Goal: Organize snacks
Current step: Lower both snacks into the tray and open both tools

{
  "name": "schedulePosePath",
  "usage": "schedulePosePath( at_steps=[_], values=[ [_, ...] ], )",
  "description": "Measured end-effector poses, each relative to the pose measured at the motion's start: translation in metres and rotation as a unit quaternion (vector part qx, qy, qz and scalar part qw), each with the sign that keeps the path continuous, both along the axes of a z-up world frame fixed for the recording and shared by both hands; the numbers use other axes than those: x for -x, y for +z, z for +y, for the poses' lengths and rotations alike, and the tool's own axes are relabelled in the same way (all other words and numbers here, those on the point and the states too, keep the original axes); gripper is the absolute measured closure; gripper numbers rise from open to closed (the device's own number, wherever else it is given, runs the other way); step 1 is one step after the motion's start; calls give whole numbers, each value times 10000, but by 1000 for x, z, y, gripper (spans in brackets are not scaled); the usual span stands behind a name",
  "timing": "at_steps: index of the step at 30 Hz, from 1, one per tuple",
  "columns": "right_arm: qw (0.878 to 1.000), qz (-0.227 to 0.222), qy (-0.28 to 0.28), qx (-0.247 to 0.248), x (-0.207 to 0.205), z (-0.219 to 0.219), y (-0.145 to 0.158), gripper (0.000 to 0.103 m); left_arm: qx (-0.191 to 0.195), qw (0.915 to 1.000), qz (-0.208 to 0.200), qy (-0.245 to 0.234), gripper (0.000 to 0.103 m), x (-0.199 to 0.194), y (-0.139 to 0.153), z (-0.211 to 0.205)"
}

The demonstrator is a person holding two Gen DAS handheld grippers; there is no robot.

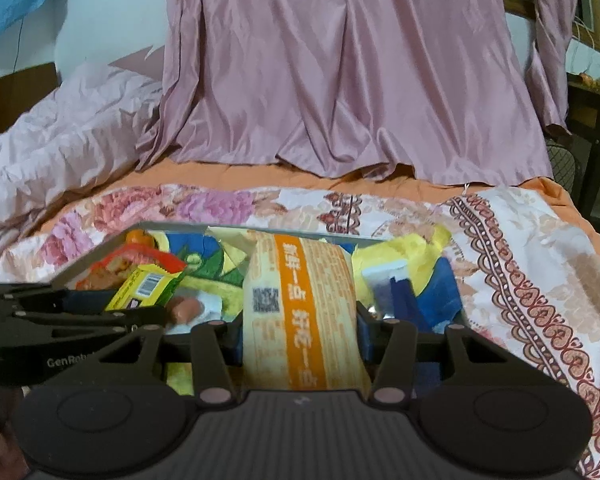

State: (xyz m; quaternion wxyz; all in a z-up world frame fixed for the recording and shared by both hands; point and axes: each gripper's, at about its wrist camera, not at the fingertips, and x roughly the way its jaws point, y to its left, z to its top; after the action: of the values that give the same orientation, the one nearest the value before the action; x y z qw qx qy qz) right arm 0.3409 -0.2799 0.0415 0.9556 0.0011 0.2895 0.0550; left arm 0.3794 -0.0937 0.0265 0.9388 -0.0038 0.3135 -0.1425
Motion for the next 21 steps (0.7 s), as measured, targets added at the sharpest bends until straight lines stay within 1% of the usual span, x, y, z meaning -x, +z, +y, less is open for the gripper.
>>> schedulePosePath(
  at_steps=[6,10,12,17,19,20,21],
  values=[
    [9999,142,71,28,-1,3,-13,50,-94,10000,4,-14,52,1,-6,-3],
    [9999,-4,90,-49,4,3,-7,49,-52,10000,13,1,52,1,-4,-2],
    [9999,5,78,-66,4,3,-6,49,-8,10000,19,19,52,1,-3,0],
    [9999,42,92,-22,5,3,-7,48,-52,10000,-29,0,51,3,-1,0],
    [10000,-17,88,15,7,3,-5,46,28,10000,-14,-3,47,4,0,1],
    [9999,-61,91,24,9,3,-4,44,107,9999,-6,-3,41,5,2,3],
    [9999,-113,89,49,11,4,-2,41,135,9999,-22,16,32,5,3,3]
  ],
)
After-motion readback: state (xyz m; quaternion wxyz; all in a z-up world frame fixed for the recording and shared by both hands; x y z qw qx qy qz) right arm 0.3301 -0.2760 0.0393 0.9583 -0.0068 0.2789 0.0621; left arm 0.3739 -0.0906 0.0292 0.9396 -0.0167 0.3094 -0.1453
